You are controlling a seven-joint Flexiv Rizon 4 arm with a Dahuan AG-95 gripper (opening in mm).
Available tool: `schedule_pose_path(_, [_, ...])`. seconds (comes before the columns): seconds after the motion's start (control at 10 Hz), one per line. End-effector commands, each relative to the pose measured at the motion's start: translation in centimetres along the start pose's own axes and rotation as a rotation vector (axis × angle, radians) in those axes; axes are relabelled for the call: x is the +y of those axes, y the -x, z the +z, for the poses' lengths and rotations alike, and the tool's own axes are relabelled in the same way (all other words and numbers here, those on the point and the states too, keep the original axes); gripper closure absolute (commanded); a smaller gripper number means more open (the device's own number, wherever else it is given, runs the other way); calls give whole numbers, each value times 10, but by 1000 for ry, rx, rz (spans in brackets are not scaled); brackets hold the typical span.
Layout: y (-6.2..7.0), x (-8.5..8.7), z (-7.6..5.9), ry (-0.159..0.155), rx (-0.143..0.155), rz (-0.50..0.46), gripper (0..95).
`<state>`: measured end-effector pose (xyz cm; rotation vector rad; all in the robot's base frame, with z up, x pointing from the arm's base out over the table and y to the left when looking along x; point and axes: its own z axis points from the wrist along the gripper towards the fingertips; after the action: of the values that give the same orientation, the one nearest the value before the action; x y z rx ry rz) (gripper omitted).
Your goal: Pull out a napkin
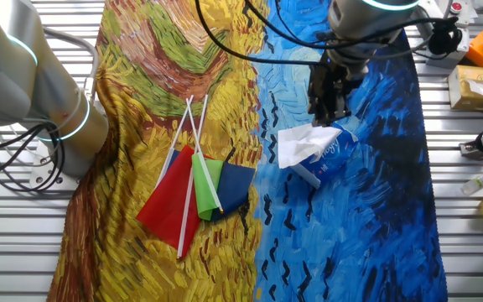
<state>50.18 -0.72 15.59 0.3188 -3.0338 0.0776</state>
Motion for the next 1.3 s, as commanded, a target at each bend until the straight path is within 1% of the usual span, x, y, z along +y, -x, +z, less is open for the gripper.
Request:
schedule_pose_path(0.1, [2,-1,8,0,1,0,380])
schedule_pose_path(0.4, [4,-4,19,0,-4,7,380])
schedule_pose_path(0.5, [5,-4,23,-1,-10,7,380])
schedule_pose_path(0.8, [7,-5,34,-2,-13,9,380])
schedule_pose_path(0.9, [8,-6,41,-2,-18,7,380])
schedule_pose_path(1.3, [10,-8,55,4,-21,13,380])
